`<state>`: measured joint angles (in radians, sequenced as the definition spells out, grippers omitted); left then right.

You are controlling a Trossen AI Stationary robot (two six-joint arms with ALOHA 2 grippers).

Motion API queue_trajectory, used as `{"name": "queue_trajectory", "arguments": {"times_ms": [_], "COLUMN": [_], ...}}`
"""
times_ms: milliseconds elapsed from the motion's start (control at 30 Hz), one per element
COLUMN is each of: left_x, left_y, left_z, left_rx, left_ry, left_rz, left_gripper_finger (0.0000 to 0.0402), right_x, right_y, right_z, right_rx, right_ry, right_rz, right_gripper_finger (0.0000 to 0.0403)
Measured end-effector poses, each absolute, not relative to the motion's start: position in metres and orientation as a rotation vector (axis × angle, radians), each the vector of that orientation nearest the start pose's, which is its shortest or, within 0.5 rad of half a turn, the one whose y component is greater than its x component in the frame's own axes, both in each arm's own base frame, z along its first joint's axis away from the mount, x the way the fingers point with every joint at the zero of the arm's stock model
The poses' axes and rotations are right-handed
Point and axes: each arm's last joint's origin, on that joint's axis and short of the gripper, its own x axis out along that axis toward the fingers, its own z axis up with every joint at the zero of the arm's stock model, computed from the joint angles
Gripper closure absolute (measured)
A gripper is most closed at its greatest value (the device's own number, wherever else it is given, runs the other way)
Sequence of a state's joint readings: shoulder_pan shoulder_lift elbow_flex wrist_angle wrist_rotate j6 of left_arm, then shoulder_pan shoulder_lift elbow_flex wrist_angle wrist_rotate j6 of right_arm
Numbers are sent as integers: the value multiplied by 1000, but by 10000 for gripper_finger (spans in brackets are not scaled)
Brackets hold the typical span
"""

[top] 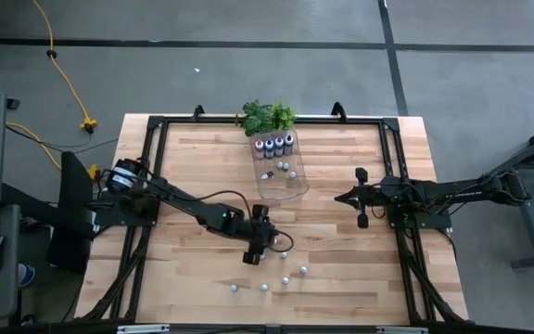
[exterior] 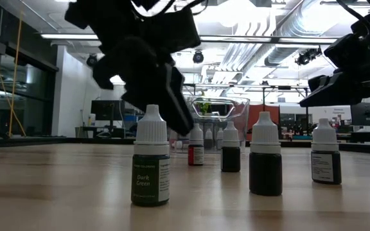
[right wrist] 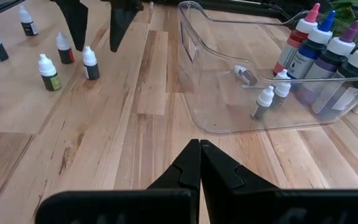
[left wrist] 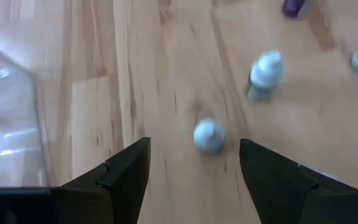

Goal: Pick & Place food coloring
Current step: Put the top small red food coloring bottle into the transparent bin

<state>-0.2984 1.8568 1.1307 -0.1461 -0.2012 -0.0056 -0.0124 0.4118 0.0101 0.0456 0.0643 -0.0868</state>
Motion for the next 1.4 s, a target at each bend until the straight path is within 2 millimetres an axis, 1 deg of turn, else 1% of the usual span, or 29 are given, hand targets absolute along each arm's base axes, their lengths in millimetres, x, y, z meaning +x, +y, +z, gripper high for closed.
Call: {"name": "queue_trajectory", "arguments": {"times_ms": [100, 200, 433, 533, 867, 967, 1233, 1400], "left_x": [367, 369, 372, 371, 373, 373, 374, 374], "left_y": [-105, -104, -101, -101, -99, -96, -96, -96], "left_z": [161, 163, 158, 154, 153, 153, 153, 153], "left_rx": [189, 177, 154, 158, 147, 144, 127, 110], "left_ry": [852, 832, 831, 855, 852, 852, 856, 858], "left_rz": [-116, -122, -141, -143, -158, -153, -179, -173], "left_gripper_finger": [163, 163, 163, 163, 166, 180, 235, 252], "right_x": [118, 118, 118, 118, 118, 118, 118, 118], "right_y": [-3, -3, -3, -3, -3, -3, -3, -3], "right_z": [135, 135, 135, 135, 135, 135, 135, 135], "right_rx": [-95, -95, -95, -95, -95, -95, -95, -95], "right_ry": [358, 359, 358, 358, 359, 359, 359, 359], "right_rz": [-61, -60, -60, -60, -61, -61, -61, -60], "right_gripper_finger": [402, 402, 402, 402, 402, 402, 402, 402]}}
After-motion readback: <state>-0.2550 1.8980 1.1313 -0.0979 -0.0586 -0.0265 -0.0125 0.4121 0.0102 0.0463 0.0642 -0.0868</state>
